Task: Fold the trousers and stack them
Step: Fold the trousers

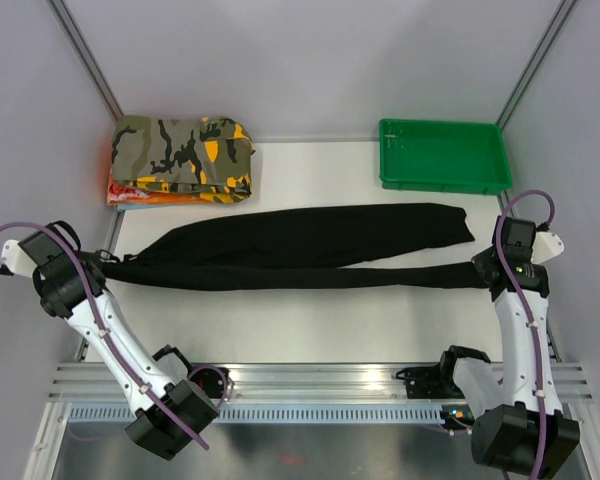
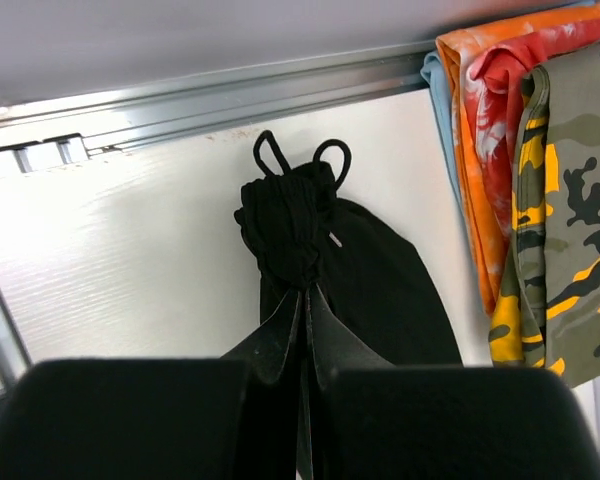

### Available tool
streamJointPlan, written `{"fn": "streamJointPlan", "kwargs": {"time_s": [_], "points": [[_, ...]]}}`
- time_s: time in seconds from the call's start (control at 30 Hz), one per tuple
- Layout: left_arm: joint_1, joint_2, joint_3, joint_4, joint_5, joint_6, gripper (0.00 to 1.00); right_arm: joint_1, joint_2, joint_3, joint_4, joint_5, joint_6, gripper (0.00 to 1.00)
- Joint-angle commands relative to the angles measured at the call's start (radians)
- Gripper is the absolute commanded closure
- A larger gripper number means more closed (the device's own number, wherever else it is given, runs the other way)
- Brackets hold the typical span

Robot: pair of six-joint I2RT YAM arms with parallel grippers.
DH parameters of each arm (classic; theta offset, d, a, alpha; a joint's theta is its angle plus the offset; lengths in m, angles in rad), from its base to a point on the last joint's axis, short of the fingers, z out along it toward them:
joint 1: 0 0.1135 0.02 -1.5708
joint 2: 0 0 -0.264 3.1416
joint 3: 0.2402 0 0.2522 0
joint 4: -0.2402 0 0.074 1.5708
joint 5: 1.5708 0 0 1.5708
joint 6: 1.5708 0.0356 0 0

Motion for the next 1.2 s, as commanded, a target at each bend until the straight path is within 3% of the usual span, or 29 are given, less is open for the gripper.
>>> {"fn": "streamJointPlan", "kwargs": {"time_s": [0.0, 0.33, 0.77, 1.03, 1.17], "points": [[-0.039, -0.043, 0.080, -0.088, -0.170, -0.015, 0.98, 0.025, -0.031, 0.078, -0.055, 0.114, -0.003, 1.00], [-0.050, 0.037, 0.084, -0.007, -0.112, -0.030, 0.98, 0.037, 0.066, 0.070, 0.149, -0.001, -0.067, 1.00], [-0.052, 0.239, 0.074, 0.255, -0.003, -0.114, 0.98, 0.039, 0.524, 0.253, 0.356, -0.046, -0.061, 1.00], [-0.101, 0.360, 0.083, 0.335, -0.057, -0.114, 0.98, 0.039, 0.717, 0.369, 0.368, -0.061, -0.107, 1.00], [-0.164, 0.408, 0.109, 0.353, -0.112, -0.117, 0.98, 0.039, 0.728, 0.376, 0.391, -0.058, -0.111, 1.00]]}}
